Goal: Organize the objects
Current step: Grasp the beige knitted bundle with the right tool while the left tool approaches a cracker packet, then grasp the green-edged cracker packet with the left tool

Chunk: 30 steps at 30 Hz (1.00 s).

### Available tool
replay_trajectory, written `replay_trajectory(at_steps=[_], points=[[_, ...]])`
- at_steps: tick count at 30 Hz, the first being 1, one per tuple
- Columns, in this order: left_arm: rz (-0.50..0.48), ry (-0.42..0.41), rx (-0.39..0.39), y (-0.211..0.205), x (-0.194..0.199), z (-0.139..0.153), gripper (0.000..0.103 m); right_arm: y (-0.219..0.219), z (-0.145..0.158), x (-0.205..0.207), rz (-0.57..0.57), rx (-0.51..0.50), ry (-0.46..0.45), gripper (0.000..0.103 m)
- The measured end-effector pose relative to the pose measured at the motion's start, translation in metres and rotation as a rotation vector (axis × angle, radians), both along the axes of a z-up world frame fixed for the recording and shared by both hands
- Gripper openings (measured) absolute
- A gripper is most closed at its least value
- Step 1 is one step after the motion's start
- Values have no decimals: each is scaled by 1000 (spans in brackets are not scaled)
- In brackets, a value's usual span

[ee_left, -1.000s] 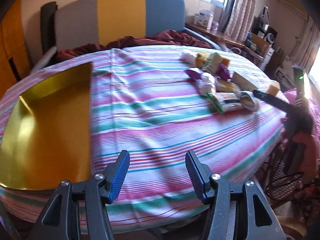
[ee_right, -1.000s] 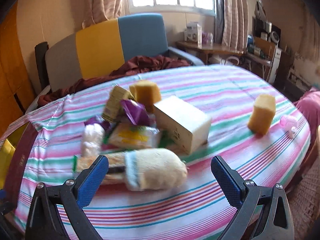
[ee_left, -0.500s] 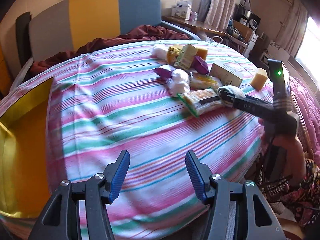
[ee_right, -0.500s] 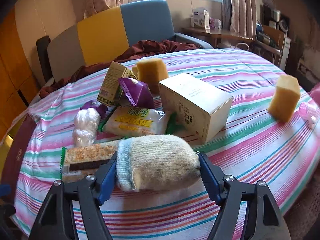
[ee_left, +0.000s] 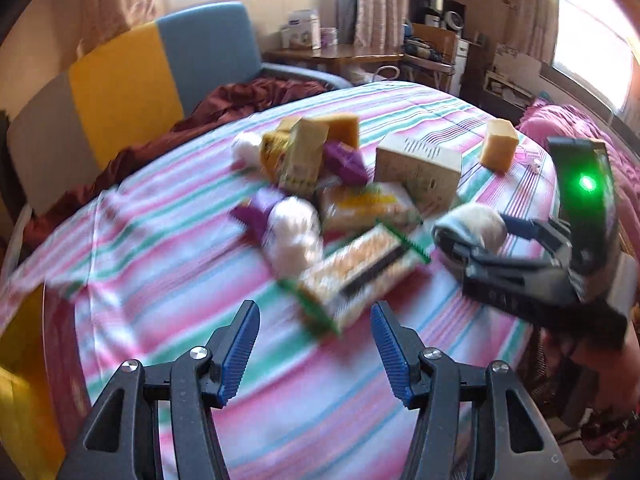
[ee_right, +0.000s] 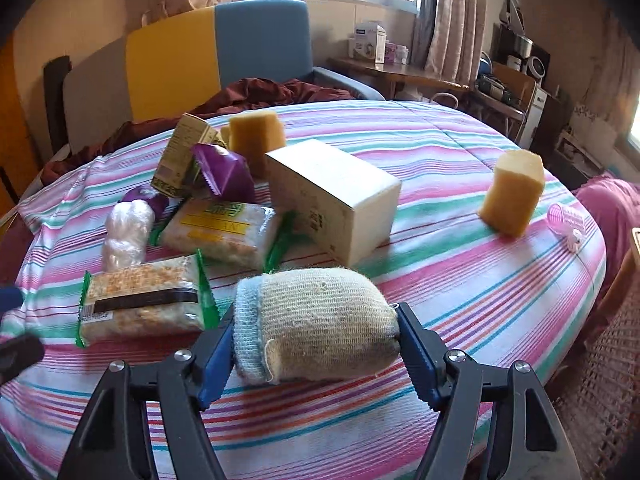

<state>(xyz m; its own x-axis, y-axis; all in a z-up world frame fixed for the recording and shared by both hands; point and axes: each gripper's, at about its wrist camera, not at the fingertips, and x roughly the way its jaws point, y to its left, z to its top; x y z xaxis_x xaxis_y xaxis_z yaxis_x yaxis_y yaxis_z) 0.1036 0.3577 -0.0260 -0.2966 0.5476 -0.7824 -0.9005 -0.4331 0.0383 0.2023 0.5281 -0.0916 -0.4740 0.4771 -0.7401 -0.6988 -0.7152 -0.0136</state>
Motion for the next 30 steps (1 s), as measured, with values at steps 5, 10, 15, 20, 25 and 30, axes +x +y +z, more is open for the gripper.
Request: replay_trajectory(at_steps=[5,10,15,20,25,30], points=[[-96,10,14,34,-8,-5,59,2,-1,3,-5,-19,23,74],[-207,1,-35,57,-16,-25,59,3,-3,5,-3,-44,40,74],[-271,36,-22,61,-15,-30,59,3,-4,6,0,-55,46,74],[-341,-73,-43,54,-8,-42,58,6,-5,8,2,-71,58,74],[-326,-81,-36,42,1,-45,57,6,-5,8,0,-75,62,74],[-269,-91,13,45,1,-35,57,6,-6,7,1,-71,58,74]])
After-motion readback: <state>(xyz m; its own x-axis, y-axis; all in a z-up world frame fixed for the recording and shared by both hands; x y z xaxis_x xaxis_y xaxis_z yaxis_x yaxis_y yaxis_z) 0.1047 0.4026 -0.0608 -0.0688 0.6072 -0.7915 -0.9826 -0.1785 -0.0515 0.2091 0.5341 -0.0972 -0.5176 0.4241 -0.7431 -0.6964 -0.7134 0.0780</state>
